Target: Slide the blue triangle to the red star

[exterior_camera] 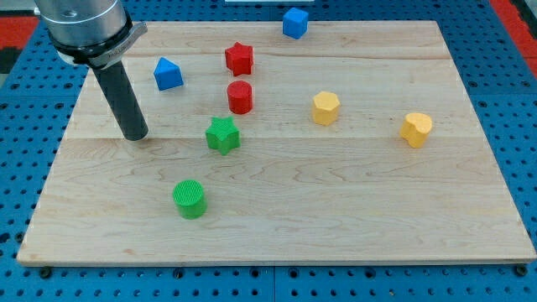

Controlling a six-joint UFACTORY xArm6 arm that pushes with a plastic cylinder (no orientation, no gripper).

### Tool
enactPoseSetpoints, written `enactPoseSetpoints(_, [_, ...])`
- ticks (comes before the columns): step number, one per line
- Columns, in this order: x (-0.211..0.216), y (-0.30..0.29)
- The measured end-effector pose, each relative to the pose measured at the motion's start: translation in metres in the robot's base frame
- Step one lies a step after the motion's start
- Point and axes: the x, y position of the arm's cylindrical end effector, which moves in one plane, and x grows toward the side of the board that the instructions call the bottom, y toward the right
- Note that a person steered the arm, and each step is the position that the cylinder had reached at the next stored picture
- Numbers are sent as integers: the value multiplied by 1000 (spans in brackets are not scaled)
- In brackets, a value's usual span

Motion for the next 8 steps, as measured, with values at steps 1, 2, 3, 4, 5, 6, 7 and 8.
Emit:
enactPoseSetpoints(1, [0, 0])
enactPoseSetpoints(2, [-45, -15])
enactPoseSetpoints(3, [-89, -34])
enactPoseSetpoints(4, [-108, 10])
enactPoseSetpoints(5, [-111, 57])
enactPoseSetpoints(6, [-115, 44])
enactPoseSetpoints(7, [-130, 44])
enactPoseSetpoints(8, [-144, 44])
